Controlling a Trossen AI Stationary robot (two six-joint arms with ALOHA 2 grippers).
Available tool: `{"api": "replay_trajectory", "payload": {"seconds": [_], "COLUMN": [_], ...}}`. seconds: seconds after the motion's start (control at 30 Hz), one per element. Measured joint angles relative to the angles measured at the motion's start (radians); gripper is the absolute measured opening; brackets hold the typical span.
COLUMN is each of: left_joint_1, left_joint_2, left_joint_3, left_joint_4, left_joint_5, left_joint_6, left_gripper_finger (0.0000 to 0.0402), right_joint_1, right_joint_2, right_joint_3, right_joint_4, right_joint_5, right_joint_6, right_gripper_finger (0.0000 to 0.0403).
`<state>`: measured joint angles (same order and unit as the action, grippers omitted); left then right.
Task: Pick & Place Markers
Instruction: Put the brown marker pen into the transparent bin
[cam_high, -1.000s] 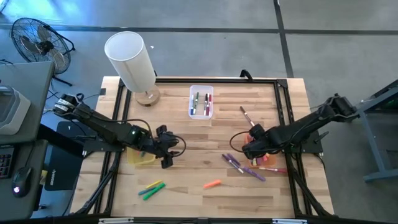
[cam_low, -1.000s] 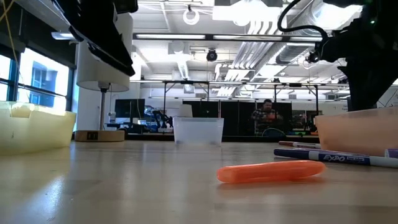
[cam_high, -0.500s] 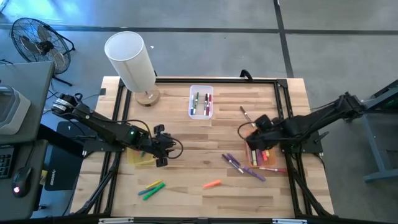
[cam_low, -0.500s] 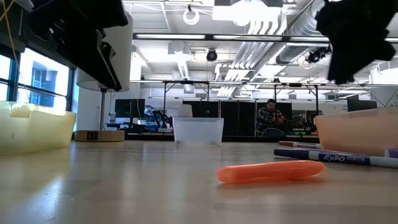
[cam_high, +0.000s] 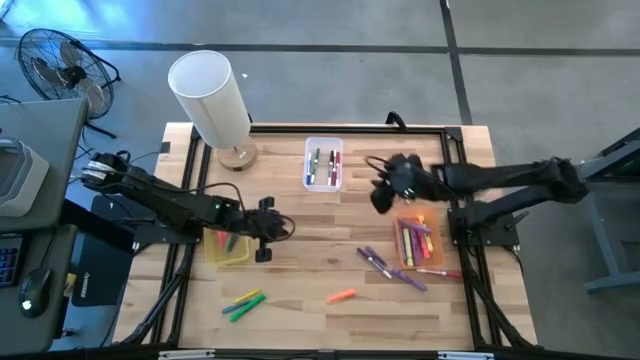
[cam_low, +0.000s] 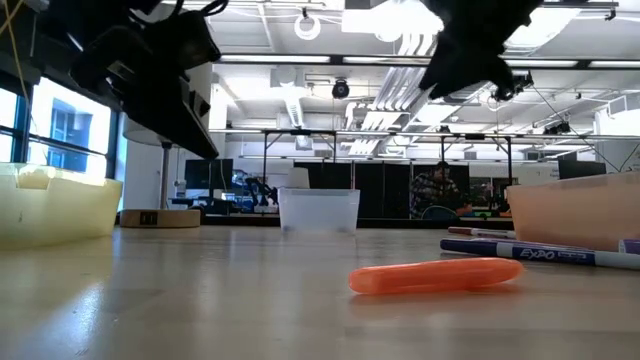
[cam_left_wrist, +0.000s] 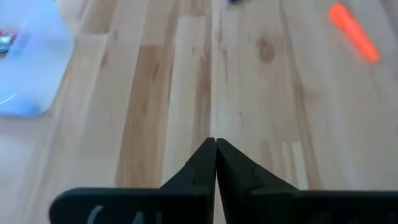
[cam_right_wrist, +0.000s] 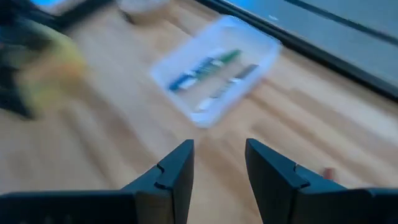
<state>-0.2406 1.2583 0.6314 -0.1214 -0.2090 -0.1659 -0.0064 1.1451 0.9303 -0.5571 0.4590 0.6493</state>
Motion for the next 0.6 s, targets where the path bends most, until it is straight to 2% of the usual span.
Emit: {"api": "replay_trajectory", "payload": {"seconds": [0.13, 0.3, 0.43, 0.6], "left_joint_1": [0.022, 0.031, 0.031, 0.031], "left_joint_2": [-0.067, -0.21, -0.344, -0.456], "left_joint_3": [-0.066, -0.143, -0.197, -0.231], "left_joint_4": [0.09, 0.187, 0.224, 0.214], "left_joint_5": [0.018, 0.012, 0.019, 0.056], "left_joint_6": [0.0, -0.022, -0.043, -0.067], "left_gripper_finger": [0.0006, 0.0002, 0.0001, 0.0001], "right_joint_1": [-0.12, -0.249, -0.319, -0.398], "right_joint_2": [0.158, 0.35, 0.467, 0.51], "right_joint_3": [0.155, 0.29, 0.303, 0.227], "right_joint_4": [-0.2, -0.434, -0.528, -0.517], "right_joint_5": [-0.022, -0.104, -0.178, -0.213], "right_joint_6": [-0.078, -0.133, -0.188, -0.247], "right_gripper_finger": [0.0133, 0.0134, 0.0134, 0.0134]}}
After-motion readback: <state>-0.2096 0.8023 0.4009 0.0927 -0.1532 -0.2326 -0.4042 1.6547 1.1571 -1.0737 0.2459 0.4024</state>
